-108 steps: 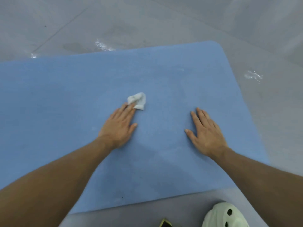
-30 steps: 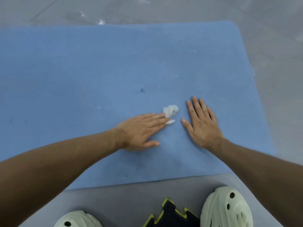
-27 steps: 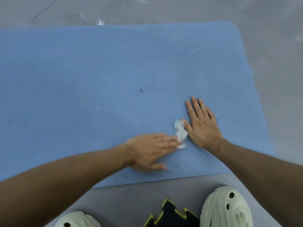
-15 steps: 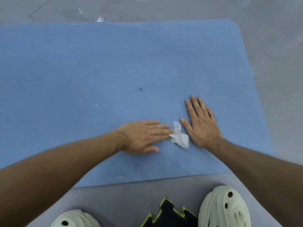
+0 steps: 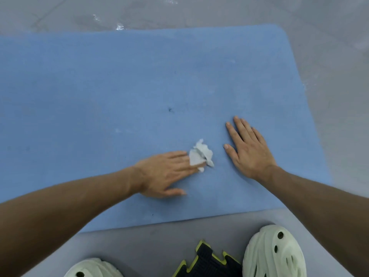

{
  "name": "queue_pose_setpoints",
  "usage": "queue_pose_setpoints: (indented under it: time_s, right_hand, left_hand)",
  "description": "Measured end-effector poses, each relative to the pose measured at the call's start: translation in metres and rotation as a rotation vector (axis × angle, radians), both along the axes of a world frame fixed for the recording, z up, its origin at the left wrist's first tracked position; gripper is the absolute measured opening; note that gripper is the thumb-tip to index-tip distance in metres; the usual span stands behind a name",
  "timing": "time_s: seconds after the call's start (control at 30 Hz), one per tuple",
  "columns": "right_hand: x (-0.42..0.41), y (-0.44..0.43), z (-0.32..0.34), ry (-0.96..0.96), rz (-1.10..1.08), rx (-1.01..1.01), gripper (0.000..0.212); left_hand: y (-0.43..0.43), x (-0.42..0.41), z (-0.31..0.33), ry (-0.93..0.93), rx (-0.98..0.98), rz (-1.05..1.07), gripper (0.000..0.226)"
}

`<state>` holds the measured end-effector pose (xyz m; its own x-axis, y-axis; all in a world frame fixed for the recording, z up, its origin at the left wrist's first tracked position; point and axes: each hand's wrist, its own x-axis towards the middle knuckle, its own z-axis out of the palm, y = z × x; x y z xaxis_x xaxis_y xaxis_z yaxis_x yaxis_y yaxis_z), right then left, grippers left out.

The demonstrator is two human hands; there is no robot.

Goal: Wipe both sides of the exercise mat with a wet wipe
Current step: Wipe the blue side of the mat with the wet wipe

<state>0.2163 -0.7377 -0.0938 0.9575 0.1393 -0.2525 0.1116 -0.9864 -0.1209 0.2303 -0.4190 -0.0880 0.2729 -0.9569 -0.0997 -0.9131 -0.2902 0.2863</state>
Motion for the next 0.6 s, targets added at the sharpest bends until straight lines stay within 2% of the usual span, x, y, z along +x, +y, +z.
queue_pose_setpoints:
  time_s: [0.13, 0.23, 0.47, 0.6]
  right_hand:
    - [0.0, 0.003, 0.0, -0.008, 0.006, -0.016, 0.074]
    - [-0.001, 0.005, -0.001, -0.012, -0.006, -0.017, 0.073]
    - [-0.002, 0.008, -0.004, -0.03, -0.014, -0.025, 0.072]
    - [-0.003, 0.012, -0.006, -0.048, -0.016, -0.015, 0.074]
  left_hand:
    - [-0.012, -0.042, -0.003, 0.034, -0.019, -0.179, 0.07]
    - [0.007, -0.044, -0.005, -0.007, -0.005, -0.19, 0.067]
    - [0.094, 0.022, 0.003, -0.125, 0.139, 0.147, 0.066]
    - [0.112, 0.038, 0.007, -0.185, 0.156, 0.309, 0.07]
